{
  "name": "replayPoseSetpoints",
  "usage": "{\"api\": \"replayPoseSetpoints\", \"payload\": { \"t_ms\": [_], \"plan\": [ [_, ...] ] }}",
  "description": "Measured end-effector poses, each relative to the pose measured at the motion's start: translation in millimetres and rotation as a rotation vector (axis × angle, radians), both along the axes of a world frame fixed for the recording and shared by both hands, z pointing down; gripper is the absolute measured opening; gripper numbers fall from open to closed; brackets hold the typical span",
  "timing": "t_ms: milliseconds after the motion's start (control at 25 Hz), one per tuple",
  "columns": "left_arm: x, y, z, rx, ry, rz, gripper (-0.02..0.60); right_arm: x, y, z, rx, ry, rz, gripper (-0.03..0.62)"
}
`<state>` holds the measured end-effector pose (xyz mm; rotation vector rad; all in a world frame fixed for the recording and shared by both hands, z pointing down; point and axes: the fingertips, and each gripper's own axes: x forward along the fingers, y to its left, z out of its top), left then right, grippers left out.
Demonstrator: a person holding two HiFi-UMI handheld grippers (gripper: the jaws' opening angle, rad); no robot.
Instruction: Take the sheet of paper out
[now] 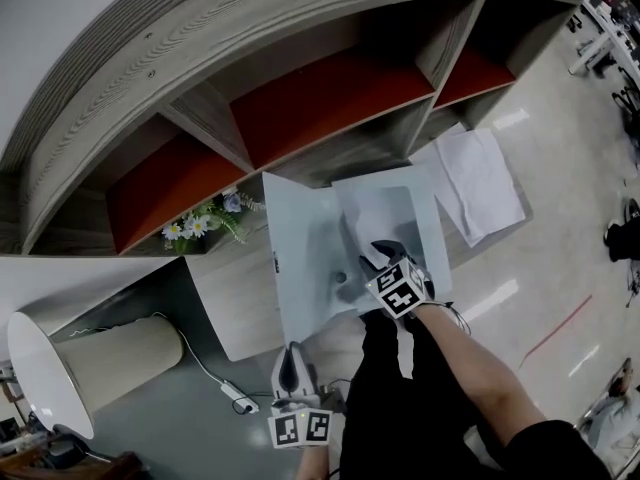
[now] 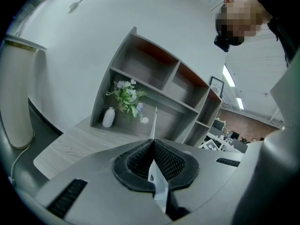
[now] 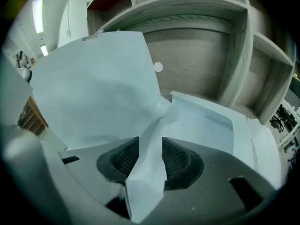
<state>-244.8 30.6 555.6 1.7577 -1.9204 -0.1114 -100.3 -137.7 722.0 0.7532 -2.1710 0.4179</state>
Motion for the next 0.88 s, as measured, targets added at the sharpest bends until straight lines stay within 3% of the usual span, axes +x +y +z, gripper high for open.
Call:
{"api": "replayPoseSetpoints", "payload": {
  "t_ms": [520, 880],
  "plan": [
    [-2, 2, 4, -0.016, -0.016, -0.015, 0.014, -5, -4, 36, -0.06, 0.116, -0.068, 0.156],
    [0, 2, 3, -0.019, -0.022, -0.016, 0.014, -1, -5, 51, -0.114, 0.141, -0.054, 0.137]
  ]
}}
